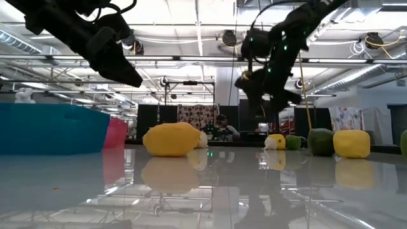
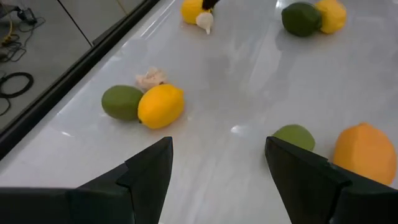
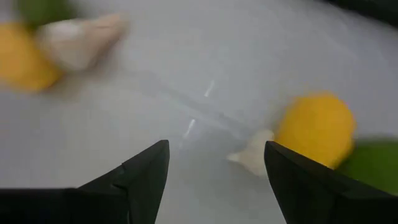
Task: Sort produce into baskets
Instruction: Put the white garlic into the pink bin
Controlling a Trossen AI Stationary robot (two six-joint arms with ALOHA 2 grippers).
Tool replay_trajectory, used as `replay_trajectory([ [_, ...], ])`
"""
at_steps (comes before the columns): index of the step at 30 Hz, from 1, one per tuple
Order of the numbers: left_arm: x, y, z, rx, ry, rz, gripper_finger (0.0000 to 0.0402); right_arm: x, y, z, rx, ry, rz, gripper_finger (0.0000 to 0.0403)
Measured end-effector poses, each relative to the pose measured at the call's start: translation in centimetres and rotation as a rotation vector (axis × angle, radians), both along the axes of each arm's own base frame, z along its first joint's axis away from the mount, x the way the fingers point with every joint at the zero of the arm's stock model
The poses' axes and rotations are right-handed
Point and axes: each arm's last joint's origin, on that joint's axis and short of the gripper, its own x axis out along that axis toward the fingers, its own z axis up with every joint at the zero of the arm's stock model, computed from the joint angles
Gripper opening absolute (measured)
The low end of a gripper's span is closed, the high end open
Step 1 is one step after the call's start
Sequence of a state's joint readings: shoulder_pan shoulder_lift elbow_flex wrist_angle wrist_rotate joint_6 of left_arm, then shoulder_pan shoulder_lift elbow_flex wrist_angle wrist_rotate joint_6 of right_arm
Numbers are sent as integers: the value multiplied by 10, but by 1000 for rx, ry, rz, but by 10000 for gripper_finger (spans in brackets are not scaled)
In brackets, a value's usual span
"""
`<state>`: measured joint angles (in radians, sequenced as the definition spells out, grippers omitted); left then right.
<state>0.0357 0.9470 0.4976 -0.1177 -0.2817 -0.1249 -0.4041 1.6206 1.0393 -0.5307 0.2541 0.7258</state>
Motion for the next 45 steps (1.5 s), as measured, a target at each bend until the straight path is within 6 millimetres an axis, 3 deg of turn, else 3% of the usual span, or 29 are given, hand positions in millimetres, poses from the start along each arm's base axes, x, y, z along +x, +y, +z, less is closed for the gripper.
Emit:
replay_trajectory([
  [4, 0, 0, 1, 2, -7, 2, 263, -1, -4, -9, 71, -39, -213, 256],
  [13, 0, 1, 0, 25, 5, -5, 263, -3, 8, -18, 45, 36, -332, 256],
  [25, 0, 1, 0, 23, 4, -3, 263, 3, 16, -25, 47, -57, -560, 256],
  [35, 0, 1, 0, 21, 4, -3, 263, 12, 7, -66, 59, 17, -612, 256],
  [45, 0, 1, 0, 31, 6, -1, 263, 12, 1, -72, -4, 19, -653, 233],
])
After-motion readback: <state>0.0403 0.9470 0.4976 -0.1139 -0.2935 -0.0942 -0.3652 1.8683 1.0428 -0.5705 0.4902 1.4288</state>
